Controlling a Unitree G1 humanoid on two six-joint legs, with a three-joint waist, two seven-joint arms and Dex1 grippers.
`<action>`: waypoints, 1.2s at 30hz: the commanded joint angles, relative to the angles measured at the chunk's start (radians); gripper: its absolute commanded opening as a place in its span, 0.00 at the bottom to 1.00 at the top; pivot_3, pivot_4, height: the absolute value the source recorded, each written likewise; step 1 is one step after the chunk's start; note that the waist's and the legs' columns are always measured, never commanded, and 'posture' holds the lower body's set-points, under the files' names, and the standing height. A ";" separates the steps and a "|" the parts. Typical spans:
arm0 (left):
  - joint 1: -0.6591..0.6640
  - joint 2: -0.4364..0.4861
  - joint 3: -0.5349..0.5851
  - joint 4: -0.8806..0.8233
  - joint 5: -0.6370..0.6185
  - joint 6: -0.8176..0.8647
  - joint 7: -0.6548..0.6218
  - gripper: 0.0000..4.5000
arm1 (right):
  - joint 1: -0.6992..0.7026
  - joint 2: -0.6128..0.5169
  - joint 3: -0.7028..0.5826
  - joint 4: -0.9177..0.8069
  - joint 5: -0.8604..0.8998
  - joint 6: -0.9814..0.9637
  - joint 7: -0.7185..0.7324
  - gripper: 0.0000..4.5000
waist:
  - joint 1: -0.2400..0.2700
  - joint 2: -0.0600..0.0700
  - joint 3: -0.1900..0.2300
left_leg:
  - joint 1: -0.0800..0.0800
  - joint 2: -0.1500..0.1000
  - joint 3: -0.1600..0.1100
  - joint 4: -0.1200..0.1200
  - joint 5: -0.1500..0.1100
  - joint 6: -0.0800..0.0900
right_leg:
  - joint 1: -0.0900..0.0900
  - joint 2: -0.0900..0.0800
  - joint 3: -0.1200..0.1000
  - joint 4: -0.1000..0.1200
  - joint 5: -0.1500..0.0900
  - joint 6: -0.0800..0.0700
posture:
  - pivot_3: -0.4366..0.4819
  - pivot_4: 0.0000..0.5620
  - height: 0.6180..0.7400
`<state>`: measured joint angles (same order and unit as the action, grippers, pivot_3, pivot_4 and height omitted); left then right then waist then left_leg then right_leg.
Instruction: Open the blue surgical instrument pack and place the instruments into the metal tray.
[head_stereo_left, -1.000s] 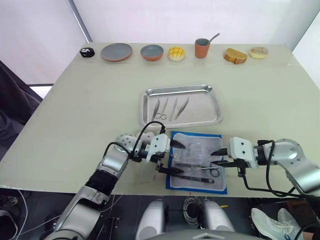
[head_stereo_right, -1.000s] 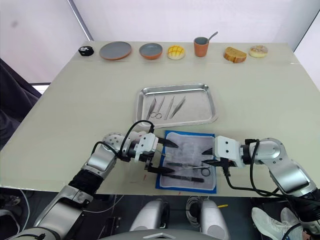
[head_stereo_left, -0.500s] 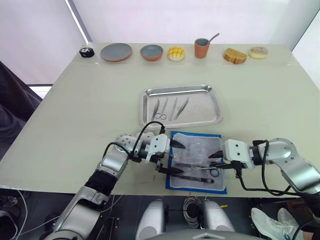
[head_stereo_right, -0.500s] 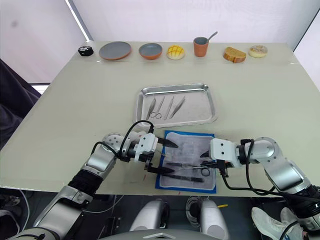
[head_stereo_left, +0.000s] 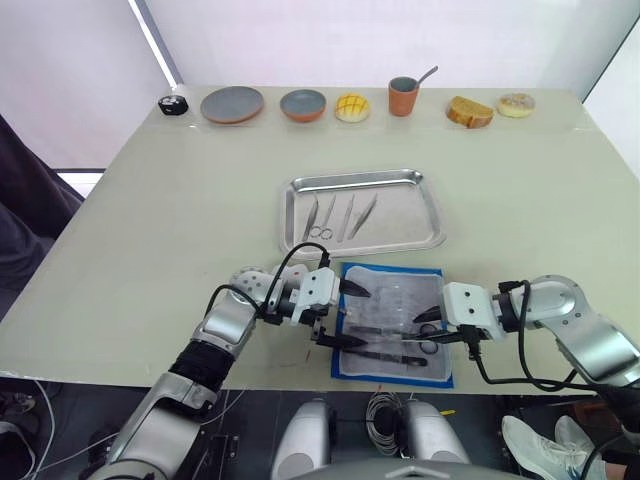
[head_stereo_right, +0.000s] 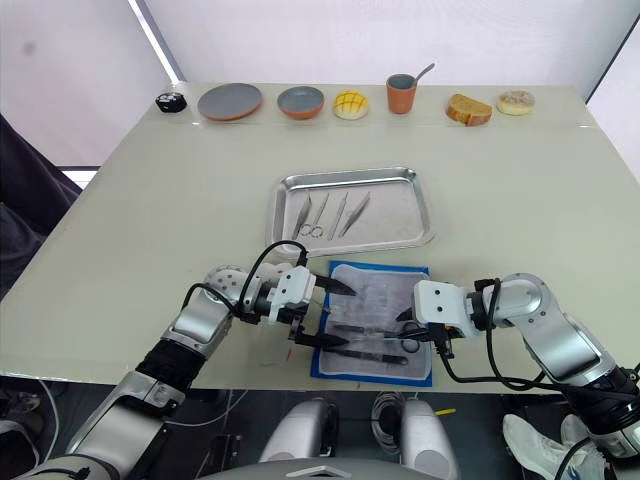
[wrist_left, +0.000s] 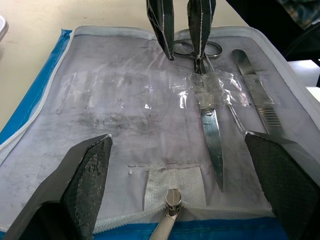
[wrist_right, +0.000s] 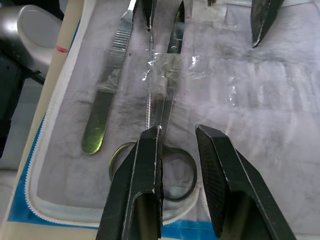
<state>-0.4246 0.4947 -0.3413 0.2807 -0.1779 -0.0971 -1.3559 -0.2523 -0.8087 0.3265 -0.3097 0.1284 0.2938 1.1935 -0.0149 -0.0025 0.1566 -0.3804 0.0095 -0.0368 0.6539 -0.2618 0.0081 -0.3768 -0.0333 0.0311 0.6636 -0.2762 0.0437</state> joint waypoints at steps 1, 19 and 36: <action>0.035 0.027 -0.005 0.070 0.042 0.023 0.012 1.00 | -0.003 -0.004 0.019 -0.020 -0.022 -0.001 0.000 0.25 | 0.000 0.000 -0.001 | 0.000 0.000 0.000 0.000 0.000 0.000 | 0.000 0.000 0.000 0.000 0.000 0.000 | 0.48 0.27 1.00; 0.046 0.034 0.002 0.062 0.040 0.027 0.019 1.00 | 0.027 -0.009 0.067 -0.149 -0.058 0.227 -0.082 0.25 | 0.000 -0.002 -0.003 | 0.000 0.000 0.000 0.000 0.000 0.000 | 0.000 0.000 0.000 0.000 0.000 0.000 | 0.48 0.27 1.00; 0.050 0.037 0.007 0.038 0.037 0.053 0.023 1.00 | 0.086 0.062 0.093 -0.193 -0.053 0.466 -0.252 0.13 | -0.015 -0.009 -0.021 | 0.002 0.002 -0.001 -0.001 0.000 0.000 | 0.000 0.003 0.000 0.000 0.000 -0.001 | 0.48 0.27 1.00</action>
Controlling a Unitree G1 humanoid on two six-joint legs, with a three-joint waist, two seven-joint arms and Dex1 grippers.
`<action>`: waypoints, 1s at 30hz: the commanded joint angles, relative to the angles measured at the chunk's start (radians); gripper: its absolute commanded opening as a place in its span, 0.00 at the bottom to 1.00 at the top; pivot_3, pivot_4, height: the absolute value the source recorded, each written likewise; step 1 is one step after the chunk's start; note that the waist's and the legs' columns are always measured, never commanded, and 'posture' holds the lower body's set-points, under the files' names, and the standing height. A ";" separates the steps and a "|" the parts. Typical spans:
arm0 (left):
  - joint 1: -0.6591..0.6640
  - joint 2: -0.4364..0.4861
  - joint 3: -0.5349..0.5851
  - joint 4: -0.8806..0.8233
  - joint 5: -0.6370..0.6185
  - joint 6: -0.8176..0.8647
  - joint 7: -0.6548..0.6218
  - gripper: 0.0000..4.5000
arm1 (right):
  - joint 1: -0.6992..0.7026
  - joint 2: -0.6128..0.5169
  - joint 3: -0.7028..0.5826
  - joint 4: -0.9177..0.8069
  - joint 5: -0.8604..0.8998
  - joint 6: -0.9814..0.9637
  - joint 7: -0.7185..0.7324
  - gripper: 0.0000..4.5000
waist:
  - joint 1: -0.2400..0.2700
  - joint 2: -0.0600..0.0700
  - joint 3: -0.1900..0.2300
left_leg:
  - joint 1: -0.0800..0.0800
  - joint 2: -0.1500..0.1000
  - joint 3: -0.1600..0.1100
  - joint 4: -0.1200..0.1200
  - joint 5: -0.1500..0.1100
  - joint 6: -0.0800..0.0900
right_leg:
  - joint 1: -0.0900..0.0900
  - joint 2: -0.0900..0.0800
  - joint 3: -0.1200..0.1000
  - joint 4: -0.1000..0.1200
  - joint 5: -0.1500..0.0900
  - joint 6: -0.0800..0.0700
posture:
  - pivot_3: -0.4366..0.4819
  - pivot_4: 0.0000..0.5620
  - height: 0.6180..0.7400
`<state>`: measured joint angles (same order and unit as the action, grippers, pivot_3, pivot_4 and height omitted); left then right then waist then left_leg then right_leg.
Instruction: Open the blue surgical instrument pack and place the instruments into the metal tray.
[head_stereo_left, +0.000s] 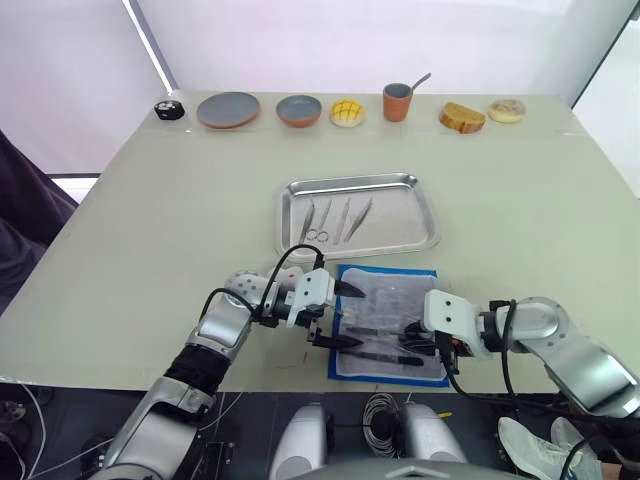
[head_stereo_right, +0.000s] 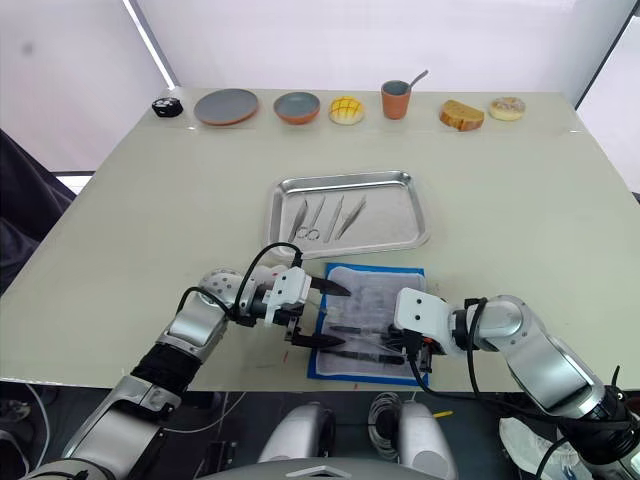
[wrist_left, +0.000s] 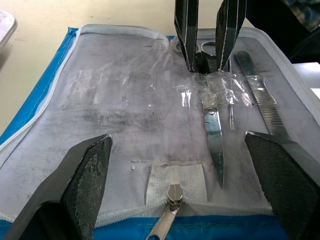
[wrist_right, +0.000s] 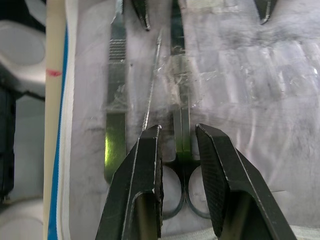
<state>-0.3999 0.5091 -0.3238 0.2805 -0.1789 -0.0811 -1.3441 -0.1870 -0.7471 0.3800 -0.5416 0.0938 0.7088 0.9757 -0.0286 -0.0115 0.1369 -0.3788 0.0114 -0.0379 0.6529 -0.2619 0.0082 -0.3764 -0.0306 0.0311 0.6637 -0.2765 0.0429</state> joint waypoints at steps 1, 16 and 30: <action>0.025 0.022 -0.011 0.038 0.038 0.038 0.010 1.00 | 0.027 0.001 0.043 0.040 -0.017 0.057 -0.037 0.06 | -0.001 0.000 -0.002 | 0.000 0.000 0.000 0.000 0.000 0.000 | 0.000 0.000 0.000 0.000 0.000 0.000 | 0.48 0.27 1.00; 0.012 0.013 -0.012 0.043 0.041 0.044 0.017 1.00 | -0.064 -0.025 0.042 0.039 0.020 0.014 0.026 0.03 | -0.003 -0.001 -0.005 | 0.000 0.000 -0.001 0.000 0.000 0.000 | 0.000 0.000 -0.001 0.000 0.000 0.000 | 0.48 0.27 1.00; 0.023 0.012 -0.015 0.030 0.042 0.055 0.025 1.00 | -0.253 -0.083 0.079 -0.086 0.100 0.252 0.084 0.03 | -0.001 0.003 -0.001 | -0.003 -0.001 -0.002 0.000 0.000 0.000 | -0.001 -0.002 -0.002 -0.001 0.000 0.000 | 0.48 0.27 1.00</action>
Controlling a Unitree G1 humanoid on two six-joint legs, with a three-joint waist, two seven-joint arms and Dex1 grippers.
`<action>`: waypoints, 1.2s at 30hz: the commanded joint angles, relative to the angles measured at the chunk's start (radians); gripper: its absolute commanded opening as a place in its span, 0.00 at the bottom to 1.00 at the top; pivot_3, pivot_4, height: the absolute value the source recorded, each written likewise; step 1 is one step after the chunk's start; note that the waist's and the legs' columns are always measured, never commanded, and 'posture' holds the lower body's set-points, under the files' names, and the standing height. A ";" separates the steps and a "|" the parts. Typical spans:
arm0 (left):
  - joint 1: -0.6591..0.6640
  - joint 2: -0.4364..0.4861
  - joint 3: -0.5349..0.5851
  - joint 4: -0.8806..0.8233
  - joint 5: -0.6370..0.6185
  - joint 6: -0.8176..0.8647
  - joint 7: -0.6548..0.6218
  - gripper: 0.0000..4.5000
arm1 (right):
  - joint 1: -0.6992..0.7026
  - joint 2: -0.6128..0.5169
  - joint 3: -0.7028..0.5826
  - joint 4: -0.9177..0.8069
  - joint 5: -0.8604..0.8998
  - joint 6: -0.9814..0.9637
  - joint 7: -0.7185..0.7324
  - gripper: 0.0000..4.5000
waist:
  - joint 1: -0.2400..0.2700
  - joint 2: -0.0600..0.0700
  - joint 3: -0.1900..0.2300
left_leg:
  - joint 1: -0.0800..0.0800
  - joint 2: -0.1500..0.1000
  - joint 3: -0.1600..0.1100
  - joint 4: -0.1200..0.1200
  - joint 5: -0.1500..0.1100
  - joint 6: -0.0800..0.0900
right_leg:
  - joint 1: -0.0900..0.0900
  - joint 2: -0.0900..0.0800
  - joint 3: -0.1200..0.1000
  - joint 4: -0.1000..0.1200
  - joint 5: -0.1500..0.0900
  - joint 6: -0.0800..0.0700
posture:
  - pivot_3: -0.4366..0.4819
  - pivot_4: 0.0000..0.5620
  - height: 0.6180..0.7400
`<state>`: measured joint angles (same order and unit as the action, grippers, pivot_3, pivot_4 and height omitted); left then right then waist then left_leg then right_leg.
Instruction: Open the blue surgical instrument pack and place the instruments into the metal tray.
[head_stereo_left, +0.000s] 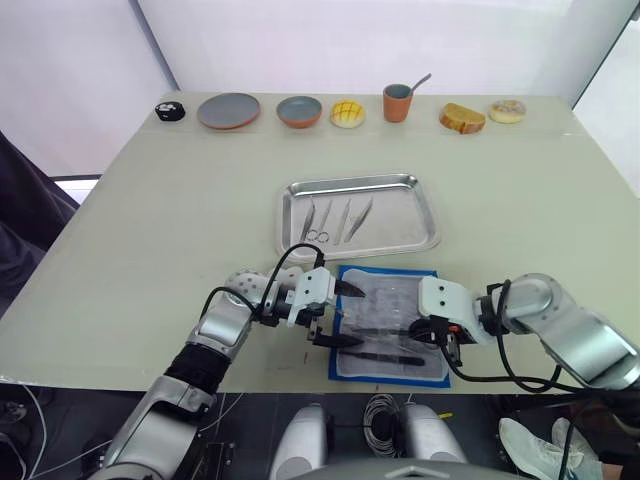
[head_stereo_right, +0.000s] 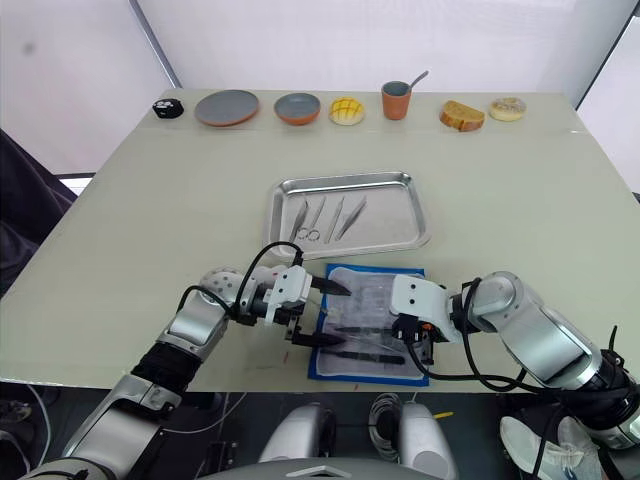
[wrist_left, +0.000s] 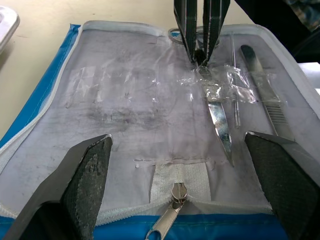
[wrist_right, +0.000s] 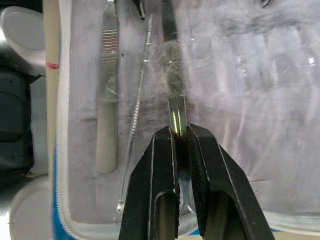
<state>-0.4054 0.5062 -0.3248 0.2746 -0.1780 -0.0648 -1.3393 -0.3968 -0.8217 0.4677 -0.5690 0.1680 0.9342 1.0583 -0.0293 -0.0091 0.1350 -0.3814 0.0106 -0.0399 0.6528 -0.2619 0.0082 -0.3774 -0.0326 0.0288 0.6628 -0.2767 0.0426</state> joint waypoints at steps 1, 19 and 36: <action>0.031 0.015 -0.015 0.034 0.041 0.040 0.020 1.00 | -0.051 -0.010 -0.006 -0.065 0.027 0.034 0.002 0.03 | 0.000 0.001 0.001 | 0.000 0.000 0.000 0.000 0.000 0.000 | 0.000 0.000 0.000 0.000 0.000 0.000 | 0.48 0.27 1.00; 0.040 0.021 -0.018 0.020 0.042 0.052 0.019 1.00 | -0.153 -0.029 0.030 -0.105 0.050 0.094 -0.020 0.03 | -0.001 0.002 0.002 | -0.001 0.000 0.000 0.000 0.000 0.000 | -0.001 0.000 0.000 0.000 0.000 0.000 | 0.48 0.27 1.00; 0.043 0.011 -0.053 -0.068 0.058 0.129 0.038 1.00 | -0.214 -0.039 0.046 -0.068 0.087 0.123 -0.017 0.03 | 0.000 0.003 0.007 | -0.002 0.000 -0.001 0.000 0.000 0.000 | -0.001 -0.001 -0.001 0.000 0.000 0.000 | 0.48 0.27 1.00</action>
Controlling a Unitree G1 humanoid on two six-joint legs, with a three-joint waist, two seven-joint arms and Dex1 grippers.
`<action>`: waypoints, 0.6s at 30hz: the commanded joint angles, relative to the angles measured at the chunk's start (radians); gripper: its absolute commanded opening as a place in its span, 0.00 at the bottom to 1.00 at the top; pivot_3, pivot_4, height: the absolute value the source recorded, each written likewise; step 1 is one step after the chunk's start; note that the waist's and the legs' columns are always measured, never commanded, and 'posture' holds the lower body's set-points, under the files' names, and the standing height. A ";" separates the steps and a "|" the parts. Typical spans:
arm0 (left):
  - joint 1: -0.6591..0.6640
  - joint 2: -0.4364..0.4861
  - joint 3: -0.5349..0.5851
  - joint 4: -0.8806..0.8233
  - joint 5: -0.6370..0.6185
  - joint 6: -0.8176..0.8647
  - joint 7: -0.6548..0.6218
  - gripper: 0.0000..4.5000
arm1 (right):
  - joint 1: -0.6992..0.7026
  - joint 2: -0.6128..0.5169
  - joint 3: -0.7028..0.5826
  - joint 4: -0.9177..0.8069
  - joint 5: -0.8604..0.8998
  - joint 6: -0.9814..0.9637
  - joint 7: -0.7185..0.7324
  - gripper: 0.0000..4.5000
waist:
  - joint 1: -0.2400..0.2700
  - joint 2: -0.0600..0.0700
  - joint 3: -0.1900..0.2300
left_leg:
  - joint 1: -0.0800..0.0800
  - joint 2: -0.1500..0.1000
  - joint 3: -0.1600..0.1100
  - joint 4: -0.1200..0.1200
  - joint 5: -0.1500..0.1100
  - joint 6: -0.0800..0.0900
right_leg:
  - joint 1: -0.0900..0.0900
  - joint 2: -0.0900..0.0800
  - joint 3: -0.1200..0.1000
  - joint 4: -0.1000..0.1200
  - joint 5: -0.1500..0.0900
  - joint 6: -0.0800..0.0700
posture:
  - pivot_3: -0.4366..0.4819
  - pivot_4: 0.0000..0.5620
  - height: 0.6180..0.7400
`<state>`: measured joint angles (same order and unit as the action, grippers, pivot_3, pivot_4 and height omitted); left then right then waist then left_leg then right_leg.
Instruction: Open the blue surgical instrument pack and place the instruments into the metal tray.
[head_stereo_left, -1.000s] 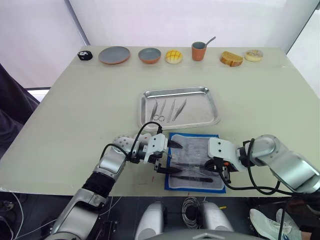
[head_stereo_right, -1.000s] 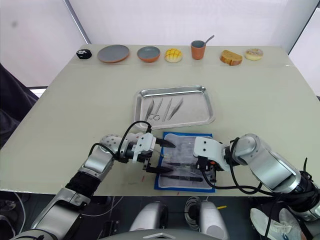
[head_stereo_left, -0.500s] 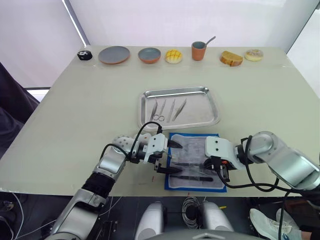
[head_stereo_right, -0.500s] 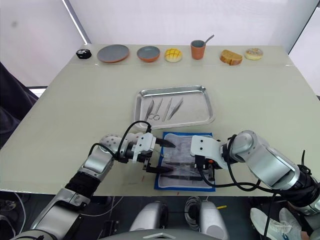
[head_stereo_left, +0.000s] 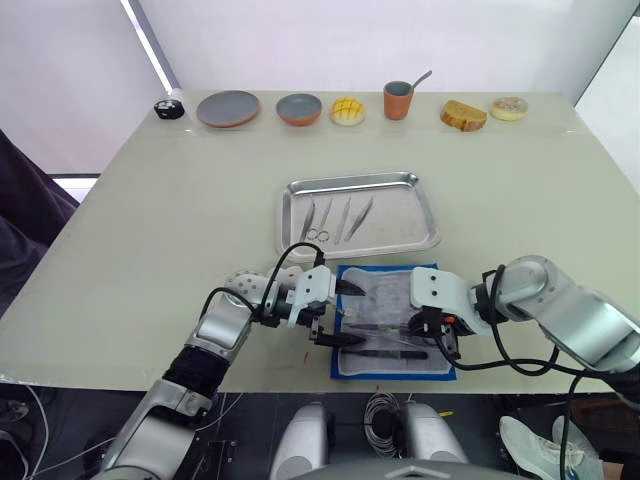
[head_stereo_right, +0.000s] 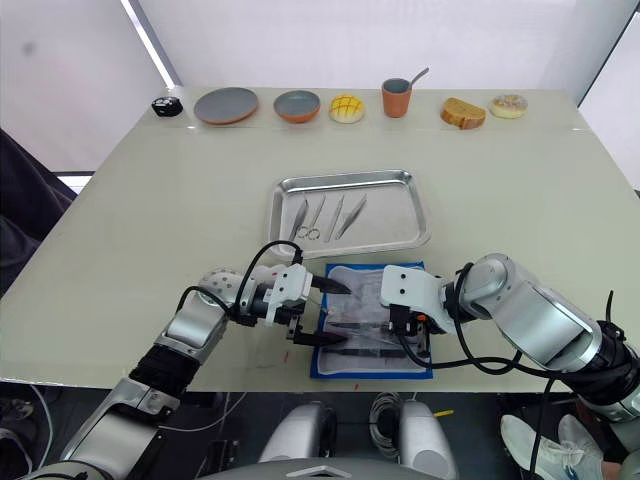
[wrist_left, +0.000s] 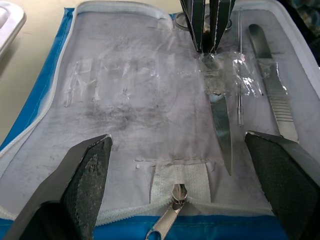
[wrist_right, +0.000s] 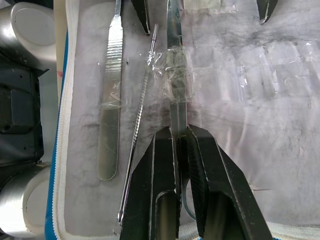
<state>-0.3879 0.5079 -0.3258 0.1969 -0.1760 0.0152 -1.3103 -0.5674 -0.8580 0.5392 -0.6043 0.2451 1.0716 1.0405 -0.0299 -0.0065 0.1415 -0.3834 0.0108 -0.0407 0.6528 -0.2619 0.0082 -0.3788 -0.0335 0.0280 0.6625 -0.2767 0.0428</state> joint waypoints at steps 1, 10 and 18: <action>0.025 0.011 -0.054 0.006 0.060 0.057 0.012 1.00 | -0.048 -0.007 -0.022 -0.033 0.012 -0.012 0.004 0.03 | 0.000 0.000 0.000 | 0.000 0.000 0.000 0.000 0.000 0.000 | 0.000 0.000 0.000 0.000 0.000 0.000 | 0.48 0.27 1.00; 0.017 0.020 -0.062 0.007 0.080 0.076 0.010 1.00 | -0.091 -0.018 0.011 -0.028 0.011 -0.012 0.010 0.03 | 0.002 0.000 0.001 | 0.000 0.000 0.000 0.000 0.000 0.000 | 0.000 -0.001 -0.001 -0.001 0.000 0.000 | 0.48 0.27 1.00; 0.020 0.017 -0.066 0.000 0.077 0.070 0.020 1.00 | -0.043 -0.024 0.025 0.000 -0.021 -0.065 -0.015 0.03 | 0.007 0.000 0.001 | 0.000 0.000 0.000 0.000 0.000 0.000 | 0.000 -0.001 -0.001 -0.001 0.000 0.000 | 0.48 0.27 1.00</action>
<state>-0.3960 0.5133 -0.3450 0.1668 -0.1558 0.0606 -1.2981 -0.6065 -0.8801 0.5865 -0.5886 0.2387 1.0507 1.0400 -0.0234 -0.0065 0.1421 -0.3837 0.0106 -0.0410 0.6528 -0.2619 0.0082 -0.3788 -0.0344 0.0275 0.6619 -0.2768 0.0430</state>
